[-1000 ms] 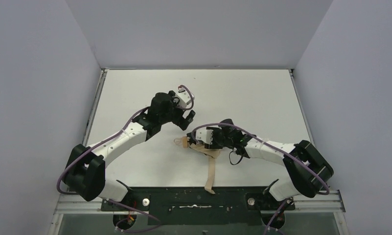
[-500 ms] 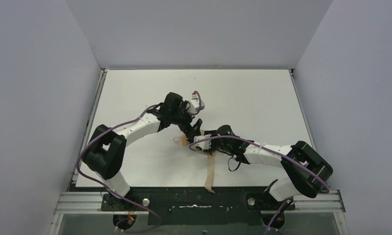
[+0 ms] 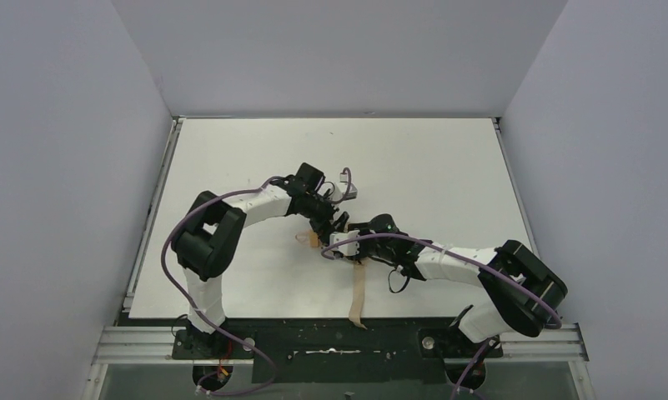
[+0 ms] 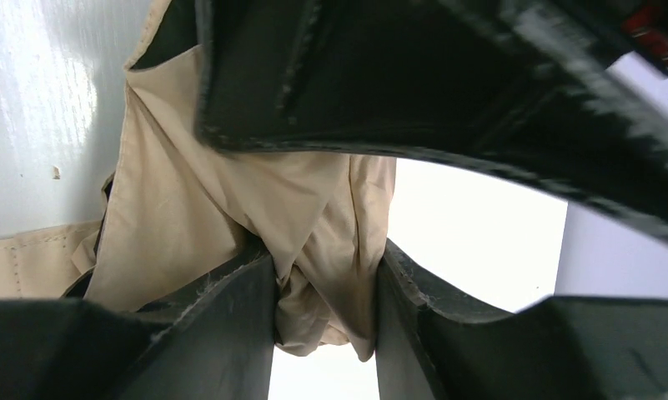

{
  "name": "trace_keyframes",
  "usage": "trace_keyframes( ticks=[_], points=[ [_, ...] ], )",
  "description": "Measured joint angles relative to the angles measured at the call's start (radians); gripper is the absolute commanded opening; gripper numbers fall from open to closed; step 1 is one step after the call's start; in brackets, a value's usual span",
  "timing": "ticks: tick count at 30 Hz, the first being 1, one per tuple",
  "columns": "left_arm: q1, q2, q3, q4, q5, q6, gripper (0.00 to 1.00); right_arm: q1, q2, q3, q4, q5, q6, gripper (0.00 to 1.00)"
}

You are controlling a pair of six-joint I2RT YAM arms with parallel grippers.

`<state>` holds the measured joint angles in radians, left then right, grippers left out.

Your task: Put away the umbrella

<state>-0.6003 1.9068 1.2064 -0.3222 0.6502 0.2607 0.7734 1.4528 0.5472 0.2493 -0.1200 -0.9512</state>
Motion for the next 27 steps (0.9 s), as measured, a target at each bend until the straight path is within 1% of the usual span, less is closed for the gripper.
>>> trace_keyframes(
  ticks=[2, 5, 8, 9, 10, 12, 15, 17, 20, 23, 25, 27],
  points=[
    [-0.003, 0.036, 0.014, -0.026, 0.016, 0.01, 0.69, 0.0, 0.0, 0.0, 0.001, 0.002, 0.0, 0.08],
    [-0.011, 0.066, 0.048, -0.051, 0.035, 0.024, 0.58, 0.0, 0.0, -0.003, 0.006, 0.006, 0.0, 0.08],
    [-0.022, 0.085, 0.073, -0.073, 0.035, 0.045, 0.52, 0.0, 0.0, -0.006, 0.012, 0.013, 0.001, 0.09],
    [-0.025, 0.087, 0.076, -0.077, 0.035, 0.05, 0.47, 0.0, 0.0, -0.008, 0.014, 0.014, 0.001, 0.09],
    [-0.026, 0.087, 0.077, -0.079, 0.034, 0.055, 0.39, 0.0, 0.0, -0.009, 0.018, 0.015, 0.003, 0.09],
    [-0.03, 0.089, 0.081, -0.087, 0.027, 0.068, 0.29, 0.001, 0.0, -0.013, 0.026, 0.017, 0.006, 0.1],
    [-0.043, 0.09, 0.088, -0.105, 0.015, 0.11, 0.13, 0.0, 0.003, -0.016, 0.036, 0.024, 0.013, 0.18],
    [-0.053, 0.09, 0.099, -0.116, 0.001, 0.127, 0.06, 0.0, 0.003, -0.016, 0.039, 0.028, 0.019, 0.25],
    [-0.065, 0.091, 0.116, -0.138, -0.021, 0.142, 0.0, 0.0, -0.003, -0.016, 0.036, 0.034, 0.029, 0.4],
    [-0.074, 0.092, 0.127, -0.145, -0.025, 0.143, 0.0, 0.0, -0.041, -0.023, 0.003, 0.041, 0.062, 0.52],
    [-0.084, 0.094, 0.134, -0.149, -0.037, 0.135, 0.0, 0.0, -0.105, -0.029, -0.047, 0.048, 0.107, 0.58],
    [-0.084, 0.096, 0.137, -0.152, -0.041, 0.129, 0.0, 0.0, -0.199, -0.03, -0.105, 0.056, 0.164, 0.61]
  ],
)
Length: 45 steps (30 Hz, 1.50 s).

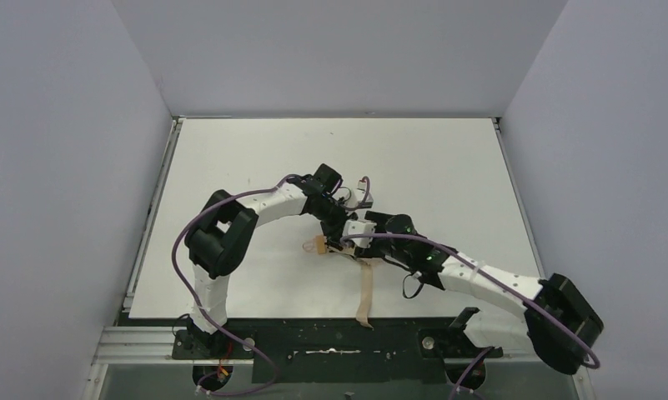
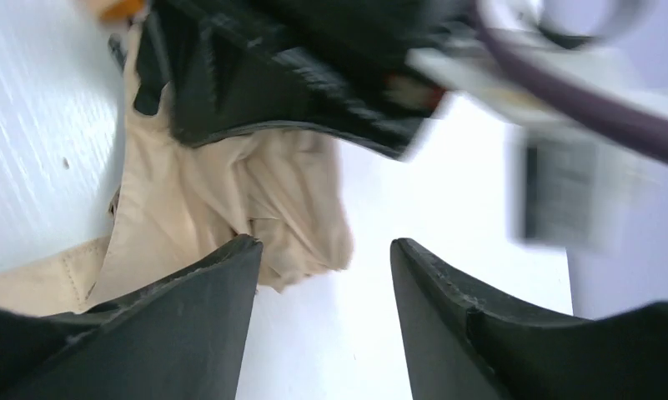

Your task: Put away the umbrella

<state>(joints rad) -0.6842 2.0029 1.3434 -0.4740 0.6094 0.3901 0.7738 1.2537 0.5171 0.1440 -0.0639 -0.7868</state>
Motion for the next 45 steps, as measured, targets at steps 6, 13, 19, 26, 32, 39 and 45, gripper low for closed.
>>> trace_keyframes(
  ticks=[6, 13, 19, 26, 32, 39, 45],
  points=[
    [0.0, 0.004, 0.006, -0.005, -0.011, -0.019, 0.0, 0.0, -0.276, 0.021, -0.084, 0.044, 0.291, 0.63],
    [0.0, 0.018, 0.032, -0.018, -0.032, -0.037, 0.0, 0.0, -0.383, 0.11, -0.293, 0.229, 0.892, 0.59],
    [0.001, 0.022, 0.045, -0.016, -0.063, -0.061, 0.0, 0.0, -0.34, 0.182, -0.608, 0.339, 1.336, 0.59],
    [0.006, 0.039, 0.084, -0.02, -0.131, -0.095, 0.0, 0.025, -0.36, -0.005, -0.661, 0.245, 1.708, 0.58],
    [0.006, 0.04, 0.089, -0.02, -0.153, -0.102, 0.0, 0.046, -0.357, -0.115, -0.652, 0.158, 1.87, 0.59],
    [0.006, 0.046, 0.109, -0.026, -0.204, -0.116, 0.0, 0.066, -0.209, -0.073, -0.618, 0.13, 1.809, 0.61],
    [0.006, 0.051, 0.117, -0.029, -0.214, -0.12, 0.0, 0.107, -0.105, 0.024, -0.616, 0.216, 1.631, 0.63]
  ],
)
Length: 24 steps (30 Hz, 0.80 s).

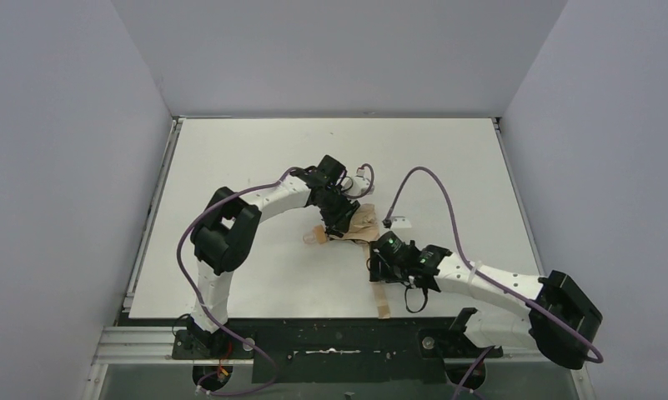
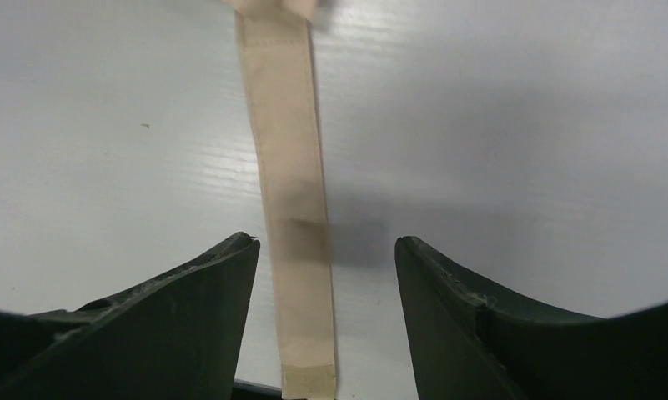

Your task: Put away the umbrella

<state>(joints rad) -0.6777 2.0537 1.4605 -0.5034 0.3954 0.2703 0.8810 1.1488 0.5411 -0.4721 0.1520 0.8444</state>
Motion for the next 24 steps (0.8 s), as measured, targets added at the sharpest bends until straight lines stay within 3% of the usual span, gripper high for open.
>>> trace_keyframes(
  ticks=[10, 24],
  points=[
    [0.0, 0.006, 0.011, -0.013, 0.0, 0.0, 0.0, 0.087, 0.201, 0.109, 0.04, 0.149, -0.197, 0.66],
    [0.0, 0.009, 0.017, -0.019, 0.0, 0.0, 0.0, 0.096, 0.3, 0.142, 0.109, 0.148, -0.212, 0.59]
  ],
)
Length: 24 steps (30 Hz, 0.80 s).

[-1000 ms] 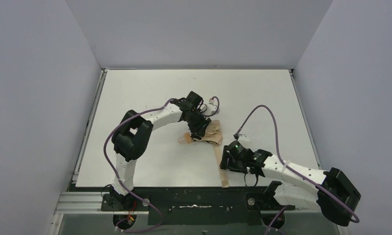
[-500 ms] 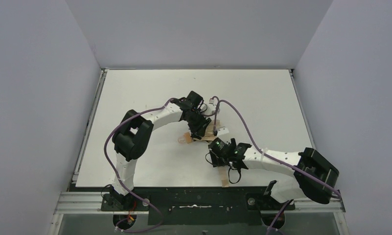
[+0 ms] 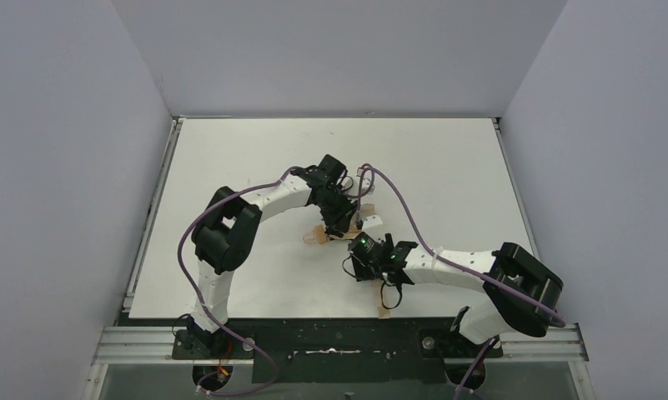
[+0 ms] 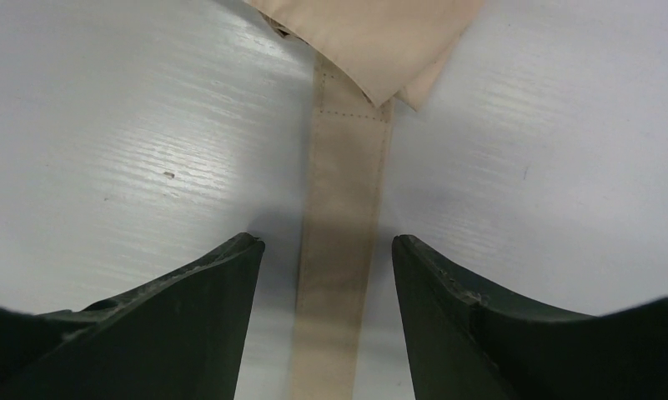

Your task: Put away the umbrella

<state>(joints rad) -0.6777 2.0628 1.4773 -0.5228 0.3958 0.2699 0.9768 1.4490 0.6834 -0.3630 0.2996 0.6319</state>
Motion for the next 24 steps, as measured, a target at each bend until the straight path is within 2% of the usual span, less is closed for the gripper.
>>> trace_keyframes(
  ticks=[11, 14, 17, 24],
  points=[
    [0.0, 0.0, 0.001, -0.002, 0.0, 0.0, 0.0, -0.014, 0.016, -0.013, 0.055, -0.019, 0.07, 0.55],
    [0.0, 0.0, 0.001, -0.002, 0.0, 0.001, 0.0, -0.019, 0.016, -0.014, 0.054, -0.018, 0.075, 0.52],
    [0.0, 0.0, 0.001, -0.002, 0.0, 0.001, 0.0, -0.032, 0.016, -0.014, 0.051, -0.018, 0.084, 0.42],
    [0.0, 0.001, 0.003, -0.004, -0.002, 0.002, 0.0, -0.075, 0.025, -0.013, 0.041, -0.019, 0.103, 0.13]
  ],
)
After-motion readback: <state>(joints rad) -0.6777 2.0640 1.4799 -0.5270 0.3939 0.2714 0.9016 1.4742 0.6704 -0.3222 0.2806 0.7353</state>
